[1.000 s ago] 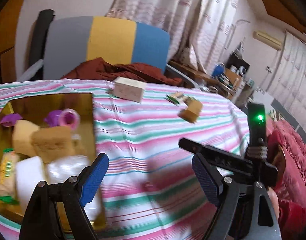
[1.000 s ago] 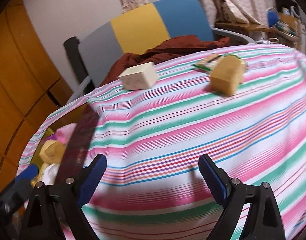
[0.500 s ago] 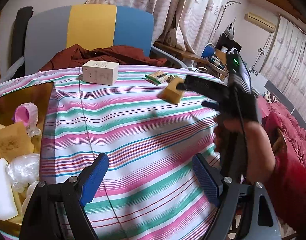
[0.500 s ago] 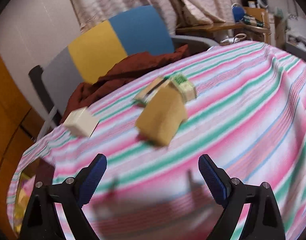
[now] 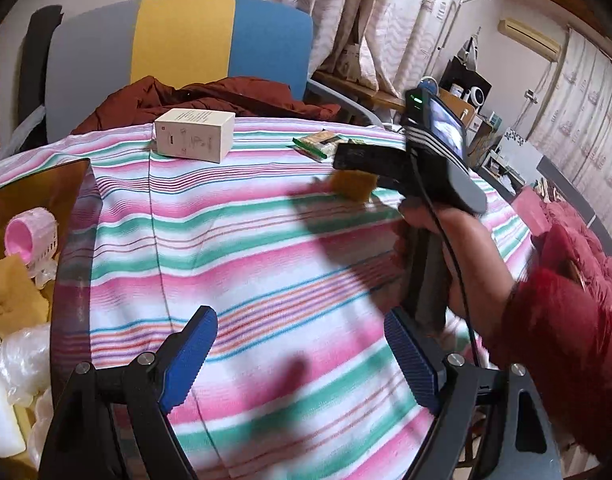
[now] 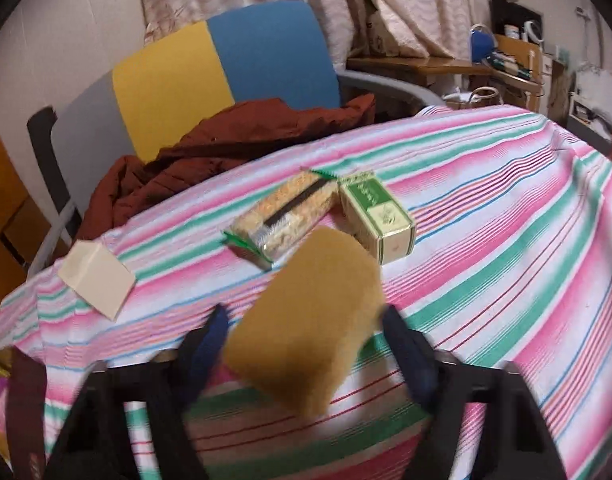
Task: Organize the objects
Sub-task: 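Grasp a yellow sponge with the right tool while the left tool grasps the cream printed box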
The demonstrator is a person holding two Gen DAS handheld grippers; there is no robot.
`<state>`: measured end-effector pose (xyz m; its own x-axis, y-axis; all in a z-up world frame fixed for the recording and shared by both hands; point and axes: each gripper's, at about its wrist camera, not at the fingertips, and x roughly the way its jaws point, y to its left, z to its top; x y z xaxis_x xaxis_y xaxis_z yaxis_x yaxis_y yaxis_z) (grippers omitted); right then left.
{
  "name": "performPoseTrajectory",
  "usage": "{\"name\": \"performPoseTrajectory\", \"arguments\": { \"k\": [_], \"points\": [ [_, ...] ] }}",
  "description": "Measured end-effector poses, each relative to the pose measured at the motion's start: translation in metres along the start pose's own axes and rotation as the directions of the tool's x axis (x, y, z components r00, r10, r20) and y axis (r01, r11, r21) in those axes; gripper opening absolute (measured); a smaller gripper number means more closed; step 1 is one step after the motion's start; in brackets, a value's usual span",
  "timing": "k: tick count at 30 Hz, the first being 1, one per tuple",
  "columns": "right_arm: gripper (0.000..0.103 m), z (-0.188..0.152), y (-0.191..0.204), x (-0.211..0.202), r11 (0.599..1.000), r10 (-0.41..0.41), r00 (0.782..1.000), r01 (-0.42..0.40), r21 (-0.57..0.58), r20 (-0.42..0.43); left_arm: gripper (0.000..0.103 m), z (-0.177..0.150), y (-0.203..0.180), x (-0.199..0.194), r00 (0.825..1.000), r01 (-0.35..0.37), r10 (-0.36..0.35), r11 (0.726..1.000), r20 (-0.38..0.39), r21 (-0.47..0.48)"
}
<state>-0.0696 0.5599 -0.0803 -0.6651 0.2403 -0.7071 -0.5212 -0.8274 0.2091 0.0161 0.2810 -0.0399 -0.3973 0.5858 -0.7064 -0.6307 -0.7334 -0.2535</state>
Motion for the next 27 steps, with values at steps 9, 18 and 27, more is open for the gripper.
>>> {"name": "performPoseTrajectory", "arguments": {
  "k": [9,18,27],
  "points": [
    [0.066,-0.01,-0.006,-0.004,1.0,0.025,0.999,-0.026,0.008,0.043,0.087,0.079,0.035,0.037,0.999,-0.032,0.036,0.984,0.019,-0.173],
    [0.066,-0.013,-0.009,-0.001,0.999,0.042,0.998,-0.044,0.023,0.05,0.087,0.169,0.077,0.096,0.991,-0.137,0.131,0.928,-0.041,-0.347],
    [0.066,-0.016,-0.014,0.002,0.996,0.076,0.996,-0.078,0.046,0.048,0.094,0.209,0.109,0.146,0.964,-0.266,0.233,0.827,-0.128,-0.495]
  ]
}}
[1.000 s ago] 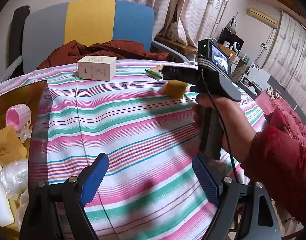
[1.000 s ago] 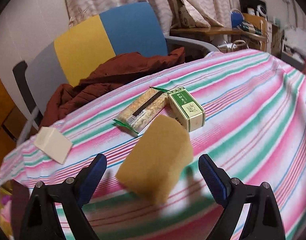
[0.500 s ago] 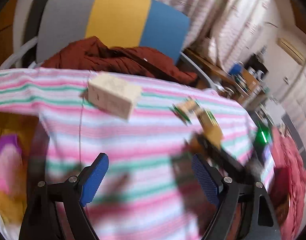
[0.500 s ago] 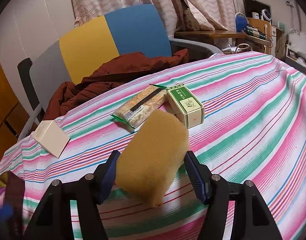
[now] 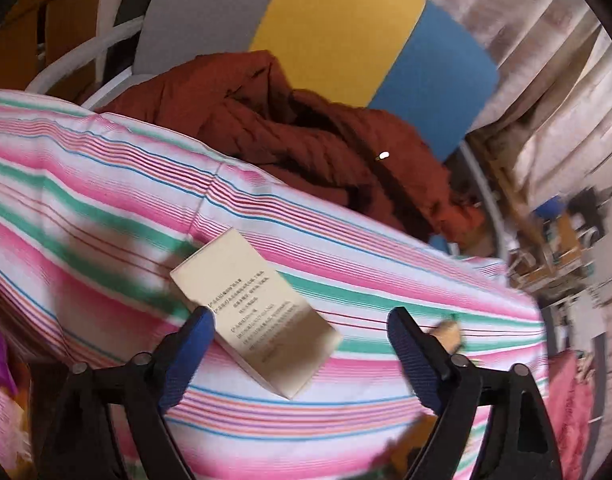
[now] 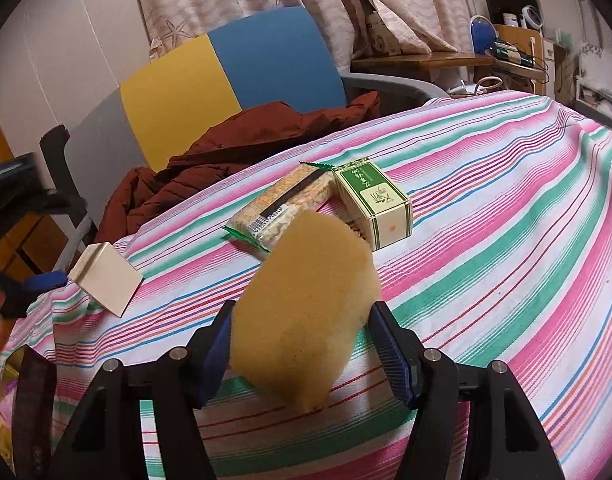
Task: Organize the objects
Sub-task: 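Grasp a yellow sponge with the right tool while the left tool grasps the cream printed box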
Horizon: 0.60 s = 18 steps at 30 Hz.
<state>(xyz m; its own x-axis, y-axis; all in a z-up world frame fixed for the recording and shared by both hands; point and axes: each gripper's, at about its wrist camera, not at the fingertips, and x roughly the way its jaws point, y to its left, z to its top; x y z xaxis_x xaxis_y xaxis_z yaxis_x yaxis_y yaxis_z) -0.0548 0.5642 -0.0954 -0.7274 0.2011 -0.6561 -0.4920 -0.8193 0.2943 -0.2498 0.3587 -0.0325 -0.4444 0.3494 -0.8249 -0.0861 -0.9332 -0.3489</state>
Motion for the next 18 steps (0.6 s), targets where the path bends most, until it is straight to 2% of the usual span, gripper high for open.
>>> {"name": "performPoseTrajectory", "arguments": {
  "k": [6,12,13,15,16,18],
  "points": [
    [0.067,0.0,-0.002,0.0,1.0,0.013,1.0,-0.013,0.01,0.006,0.094,-0.001,-0.004,0.021,0.991,-0.127,0.131,0.985,-0.034,0.12],
    [0.067,0.0,-0.003,0.0,1.0,0.019,1.0,-0.019,0.016,0.01,0.094,-0.009,-0.006,0.02,0.995,-0.085,0.092,0.975,-0.025,0.207],
    [0.067,-0.001,-0.003,0.0,1.0,0.019,1.0,-0.02,0.017,0.01,0.091,-0.009,-0.007,0.021,0.996,-0.067,0.077,0.975,-0.038,0.212],
    [0.067,-0.001,-0.003,0.0,1.0,0.021,1.0,-0.021,0.019,0.011,0.07,-0.014,-0.007,0.016,0.999,0.003,0.007,0.974,-0.044,0.225],
    [0.067,-0.001,-0.003,0.0,1.0,0.022,1.0,-0.022,0.019,0.011,0.067,-0.017,-0.009,0.012,0.999,0.013,-0.004,0.967,-0.035,0.254],
    [0.067,-0.001,-0.003,0.0,1.0,0.023,1.0,-0.024,0.02,0.011,0.064,-0.029,-0.019,0.005,1.0,-0.013,0.016,0.935,-0.004,0.355]
  ]
}}
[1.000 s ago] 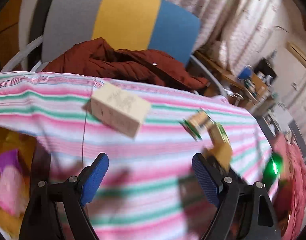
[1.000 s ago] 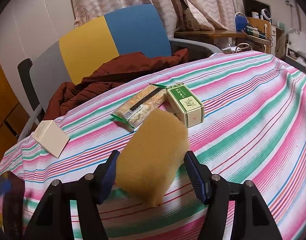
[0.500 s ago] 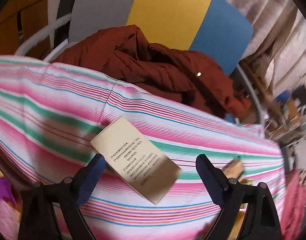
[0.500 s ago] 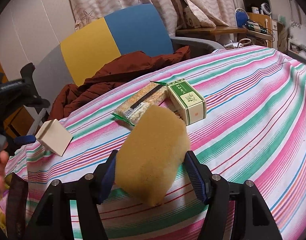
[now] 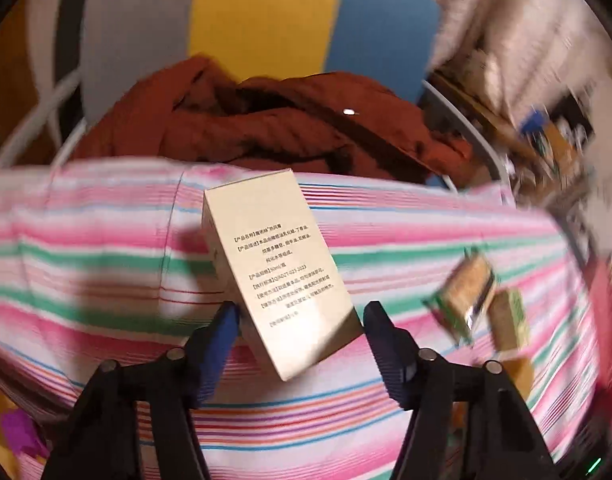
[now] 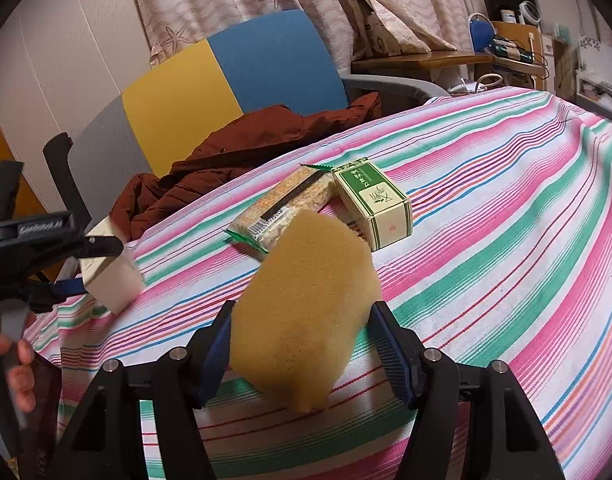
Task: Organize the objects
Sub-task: 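Grasp a yellow sponge with the right tool while the left tool grasps the cream printed box, then carry the cream box and yellow sponge in both tools over the gold tray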
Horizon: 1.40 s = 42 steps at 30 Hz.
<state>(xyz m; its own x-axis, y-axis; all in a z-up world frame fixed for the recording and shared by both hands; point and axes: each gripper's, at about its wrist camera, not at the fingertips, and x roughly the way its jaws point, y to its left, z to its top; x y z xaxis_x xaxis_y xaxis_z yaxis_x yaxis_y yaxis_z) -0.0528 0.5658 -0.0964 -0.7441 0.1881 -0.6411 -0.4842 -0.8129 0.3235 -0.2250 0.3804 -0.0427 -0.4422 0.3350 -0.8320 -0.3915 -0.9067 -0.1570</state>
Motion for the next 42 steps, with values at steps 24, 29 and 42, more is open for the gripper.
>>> {"name": "performPoseTrajectory", "arguments": {
  "k": [24,29,42],
  "points": [
    [0.067,0.0,-0.002,-0.001,1.0,0.014,1.0,-0.014,0.015,0.005,0.085,0.012,-0.004,0.002,0.99,-0.069,0.066,0.997,0.127,0.02],
    [0.067,0.0,-0.003,-0.001,1.0,0.017,1.0,-0.017,0.019,0.007,0.086,0.032,-0.006,0.012,0.995,-0.048,0.049,0.999,0.089,-0.018],
    [0.067,0.0,-0.003,0.0,1.0,0.017,1.0,-0.017,0.021,0.011,0.058,0.002,-0.004,0.033,0.992,-0.087,0.086,0.996,0.094,0.014]
  ]
}}
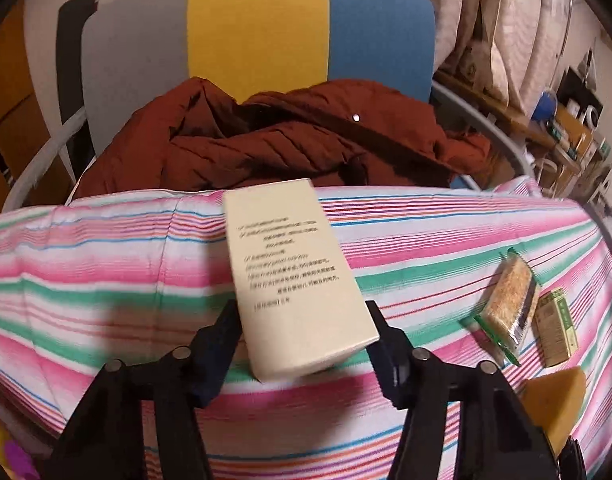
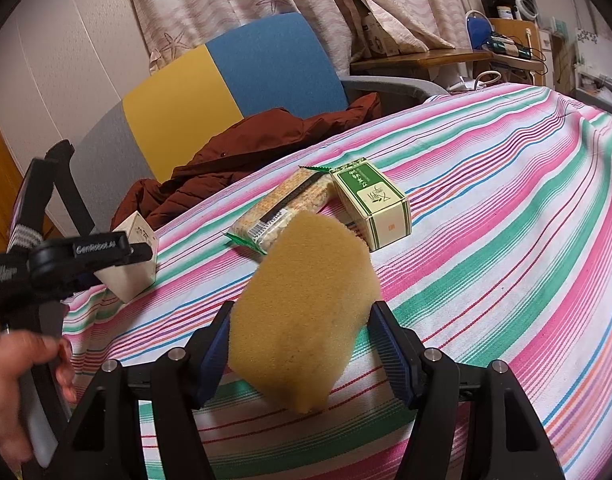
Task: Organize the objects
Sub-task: 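Carry the cream box and yellow sponge in both tools over the gold tray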
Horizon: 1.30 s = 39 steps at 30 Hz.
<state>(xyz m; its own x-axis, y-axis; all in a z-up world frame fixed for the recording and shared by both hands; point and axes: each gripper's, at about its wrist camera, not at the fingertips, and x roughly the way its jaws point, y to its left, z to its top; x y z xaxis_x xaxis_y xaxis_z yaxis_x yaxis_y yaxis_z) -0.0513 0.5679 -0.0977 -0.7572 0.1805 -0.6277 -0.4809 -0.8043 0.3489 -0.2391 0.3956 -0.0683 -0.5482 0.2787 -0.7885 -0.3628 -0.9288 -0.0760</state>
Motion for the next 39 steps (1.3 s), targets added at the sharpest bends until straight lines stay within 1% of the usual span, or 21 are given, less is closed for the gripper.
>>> {"name": "performPoseTrajectory", "arguments": {
  "k": [3,7,11,13,14,20,22,24,27,31,34,37,39],
  "points": [
    [0.067,0.0,0.0,0.0,1.0,-0.002,1.0,0.002,-0.001,0.0,0.051,-0.016,0.001,-0.008,0.999,-0.001,0.002,1.0,0.039,-0.001],
    [0.067,0.0,0.0,0.0,1.0,-0.004,1.0,0.004,-0.002,0.001,0.051,-0.043,0.001,-0.016,0.997,0.019,-0.021,0.999,0.079,0.028],
    [0.067,0.001,0.0,0.0,1.0,-0.009,1.0,0.009,-0.006,0.003,0.051,-0.059,0.013,-0.028,0.993,0.055,-0.055,0.998,0.103,-0.004],
    [0.066,0.001,0.001,-0.001,1.0,-0.012,1.0,0.012,-0.009,0.005,0.051,-0.071,0.017,-0.036,0.992,0.054,-0.055,0.999,0.116,0.006],
    [0.066,0.0,0.001,-0.002,1.0,-0.013,1.0,0.013,-0.012,0.007,0.051,-0.077,0.019,-0.04,0.991,0.053,-0.054,0.999,0.119,0.009],
    [0.064,0.0,0.008,-0.011,0.998,-0.041,0.998,0.044,-0.044,0.05,0.05,-0.105,0.03,-0.059,0.988,0.109,-0.103,0.993,0.114,-0.051],
    [0.064,0.0,0.012,-0.016,0.996,-0.056,0.996,0.06,-0.064,0.065,0.05,-0.115,0.03,-0.066,0.987,0.118,-0.112,0.992,0.112,-0.052],
    [0.064,-0.003,0.018,-0.021,0.993,-0.067,0.995,0.073,-0.092,0.07,0.051,-0.124,0.029,-0.071,0.986,0.14,-0.135,0.989,0.101,-0.044],
    [0.064,-0.009,0.027,-0.032,0.988,-0.064,0.995,0.075,-0.134,0.08,0.051,-0.135,0.032,-0.079,0.98,0.176,-0.17,0.983,0.1,-0.055],
    [0.064,-0.02,0.036,-0.048,0.983,-0.068,0.993,0.083,-0.166,0.095,0.051,-0.151,0.037,-0.091,0.975,0.207,-0.199,0.975,0.103,-0.081],
    [0.064,-0.029,0.04,-0.06,0.982,-0.065,0.993,0.081,-0.169,0.102,0.051,-0.163,0.04,-0.101,0.965,0.248,-0.238,0.965,0.111,-0.086],
    [0.064,-0.039,0.041,-0.071,0.984,-0.053,0.994,0.068,-0.163,0.096,0.051,-0.173,0.045,-0.114,0.954,0.284,-0.271,0.954,0.126,-0.099],
    [0.064,-0.047,0.041,-0.079,0.987,-0.041,0.995,0.054,-0.153,0.086,0.051,-0.18,0.047,-0.124,0.947,0.307,-0.294,0.947,0.134,-0.091]
  ]
}}
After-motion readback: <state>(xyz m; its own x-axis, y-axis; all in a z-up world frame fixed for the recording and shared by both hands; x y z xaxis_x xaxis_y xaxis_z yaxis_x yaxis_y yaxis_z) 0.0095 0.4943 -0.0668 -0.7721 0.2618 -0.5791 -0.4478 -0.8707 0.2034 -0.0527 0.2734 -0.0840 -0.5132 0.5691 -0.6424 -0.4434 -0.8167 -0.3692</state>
